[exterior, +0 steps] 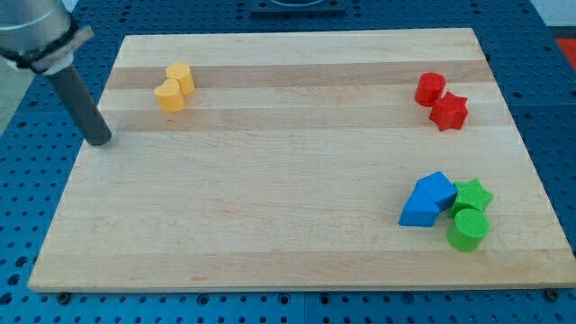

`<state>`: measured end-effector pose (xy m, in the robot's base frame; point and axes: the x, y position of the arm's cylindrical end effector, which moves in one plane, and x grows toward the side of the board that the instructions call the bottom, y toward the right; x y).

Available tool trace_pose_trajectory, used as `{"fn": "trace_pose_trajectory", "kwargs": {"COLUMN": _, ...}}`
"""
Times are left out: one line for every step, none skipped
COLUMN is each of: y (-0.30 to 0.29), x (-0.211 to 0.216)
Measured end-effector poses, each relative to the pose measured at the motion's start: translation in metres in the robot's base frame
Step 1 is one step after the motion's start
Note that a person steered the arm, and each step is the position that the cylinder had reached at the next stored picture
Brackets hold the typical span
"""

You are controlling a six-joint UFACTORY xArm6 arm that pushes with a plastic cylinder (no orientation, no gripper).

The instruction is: Separate the yellow blocks from each other

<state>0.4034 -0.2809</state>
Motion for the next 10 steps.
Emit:
{"fn": "trace_pose_trajectory", "kwargs": {"y": 0.0, "x": -0.061}}
{"fn": "trace_pose_trajectory", "kwargs": {"y": 0.015, "x": -0.067}}
{"fn": "trace_pose_trajectory", "kwargs": {"y": 0.025, "x": -0.062}}
{"fn": "trace_pose_trajectory", "kwargs": {"y": 0.044, "x": -0.053}}
{"fn": "trace_pose_trajectory", "kwargs": {"y": 0.094, "x": -0.051}}
{"fn": "trace_pose_trajectory", "kwargs": {"y": 0.148, "x": -0.051}}
{"fn": "trace_pose_trajectory", "kwargs": {"y": 0.201, "x": -0.051}}
{"fn": "trace_pose_trajectory", "kwargs": {"y": 0.253, "x": -0.051}}
{"fn": "trace_pose_trajectory", "kwargs": {"y": 0.292, "x": -0.051}}
{"fn": "trace_pose_trajectory", "kwargs": {"y": 0.291, "x": -0.049}}
